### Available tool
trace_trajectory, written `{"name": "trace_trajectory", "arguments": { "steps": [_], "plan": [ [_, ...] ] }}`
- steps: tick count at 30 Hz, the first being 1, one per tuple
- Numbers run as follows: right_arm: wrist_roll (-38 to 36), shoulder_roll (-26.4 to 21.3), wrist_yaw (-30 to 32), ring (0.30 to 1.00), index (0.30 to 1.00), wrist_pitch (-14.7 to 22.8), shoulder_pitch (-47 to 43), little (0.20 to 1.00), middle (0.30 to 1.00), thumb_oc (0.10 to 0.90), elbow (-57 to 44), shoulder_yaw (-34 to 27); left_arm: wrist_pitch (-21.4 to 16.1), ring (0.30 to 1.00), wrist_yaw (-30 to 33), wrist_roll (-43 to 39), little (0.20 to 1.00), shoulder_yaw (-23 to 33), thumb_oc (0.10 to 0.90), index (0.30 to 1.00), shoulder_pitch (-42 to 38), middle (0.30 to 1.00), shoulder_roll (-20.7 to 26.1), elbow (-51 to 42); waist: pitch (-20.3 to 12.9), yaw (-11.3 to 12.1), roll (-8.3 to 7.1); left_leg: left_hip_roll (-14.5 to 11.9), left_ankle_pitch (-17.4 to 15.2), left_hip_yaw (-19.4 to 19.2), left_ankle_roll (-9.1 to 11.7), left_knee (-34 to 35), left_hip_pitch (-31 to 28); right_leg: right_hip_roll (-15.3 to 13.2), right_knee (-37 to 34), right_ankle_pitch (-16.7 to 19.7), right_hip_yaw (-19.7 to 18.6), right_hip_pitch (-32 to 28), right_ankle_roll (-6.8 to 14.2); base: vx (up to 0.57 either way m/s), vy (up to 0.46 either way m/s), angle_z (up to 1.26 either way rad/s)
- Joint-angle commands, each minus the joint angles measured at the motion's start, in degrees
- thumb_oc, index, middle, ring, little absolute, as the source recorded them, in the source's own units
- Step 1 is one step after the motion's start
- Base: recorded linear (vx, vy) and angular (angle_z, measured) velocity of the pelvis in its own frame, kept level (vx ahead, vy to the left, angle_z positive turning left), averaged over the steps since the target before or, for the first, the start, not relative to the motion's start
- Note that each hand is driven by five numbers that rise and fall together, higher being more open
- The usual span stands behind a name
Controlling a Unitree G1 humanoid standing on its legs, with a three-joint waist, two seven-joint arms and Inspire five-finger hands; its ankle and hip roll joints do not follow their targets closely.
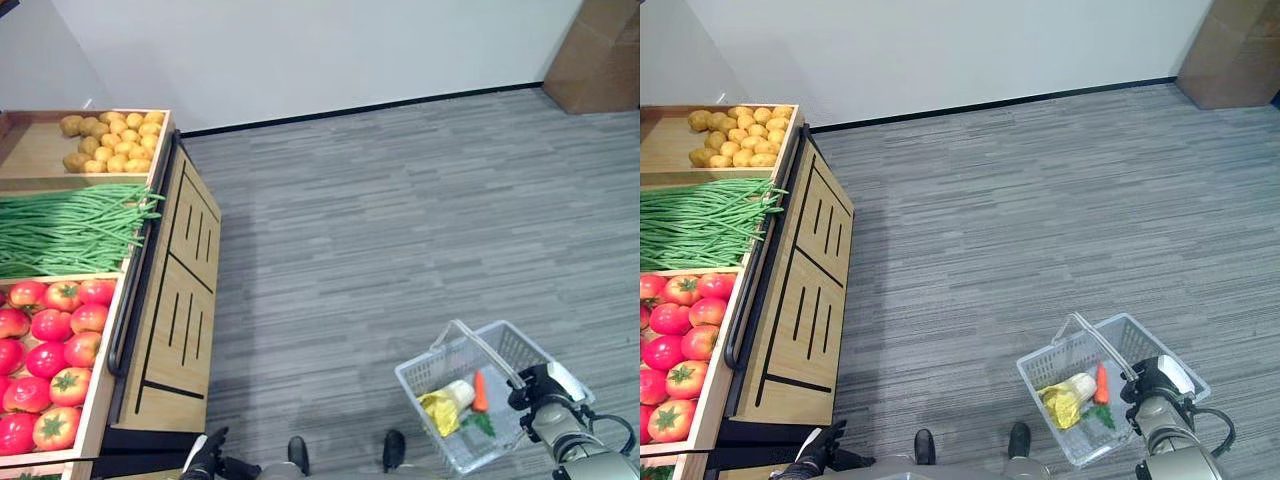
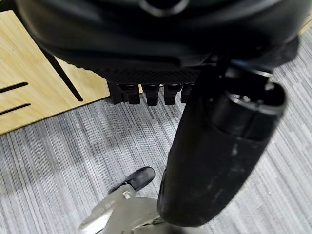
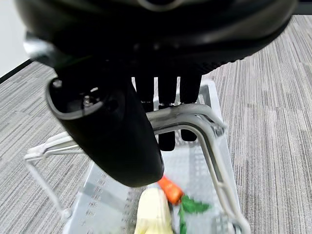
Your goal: Get the vegetables into the basket
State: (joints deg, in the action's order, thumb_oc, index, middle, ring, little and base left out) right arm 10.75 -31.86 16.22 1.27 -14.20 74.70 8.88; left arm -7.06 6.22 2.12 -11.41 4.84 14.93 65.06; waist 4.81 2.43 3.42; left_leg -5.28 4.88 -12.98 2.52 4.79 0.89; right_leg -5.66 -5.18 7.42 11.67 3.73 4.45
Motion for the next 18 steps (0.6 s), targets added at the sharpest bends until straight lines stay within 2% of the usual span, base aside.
{"name": "trace_trajectory", "arguments": {
  "steps": [1,14,18],
  "plan": [
    [-3.0,-3.3,3.3,1.000,1.000,2.0,-7.3,1.000,1.000,0.900,1.4,-1.7,-0.1,1.000,1.0,1.7,1.000,-0.6,0.900,1.000,-1.3,1.000,0.7,1.2,-0.4,0.3,-3.76,-3.3,0.6,2.9,4.4,0.2,0.7,-3.1,0.2,-2.6,0.2,-2.9,4.4,0.00,0.000,0.00],
    [-1.7,-1.6,0.8,1.000,1.000,1.3,-1.1,1.000,1.000,0.900,4.7,-3.2,0.6,1.000,1.4,2.3,1.000,1.7,0.900,1.000,-1.6,1.000,0.4,4.3,-0.7,-0.2,-4.25,-2.9,0.0,3.2,4.2,0.2,0.3,-3.4,0.2,-2.7,0.5,-3.5,4.6,0.00,0.002,0.02],
    [-2.1,1.6,-0.6,1.000,1.000,1.3,3.7,1.000,1.000,0.900,5.4,-4.2,0.9,1.000,1.3,2.4,1.000,2.8,0.900,1.000,-1.8,1.000,0.1,5.9,-0.9,-0.5,-4.67,-2.6,-0.4,3.4,4.0,0.2,-0.2,-3.6,0.2,-2.7,0.7,-4.0,4.6,0.00,0.008,0.03]
  ]
}}
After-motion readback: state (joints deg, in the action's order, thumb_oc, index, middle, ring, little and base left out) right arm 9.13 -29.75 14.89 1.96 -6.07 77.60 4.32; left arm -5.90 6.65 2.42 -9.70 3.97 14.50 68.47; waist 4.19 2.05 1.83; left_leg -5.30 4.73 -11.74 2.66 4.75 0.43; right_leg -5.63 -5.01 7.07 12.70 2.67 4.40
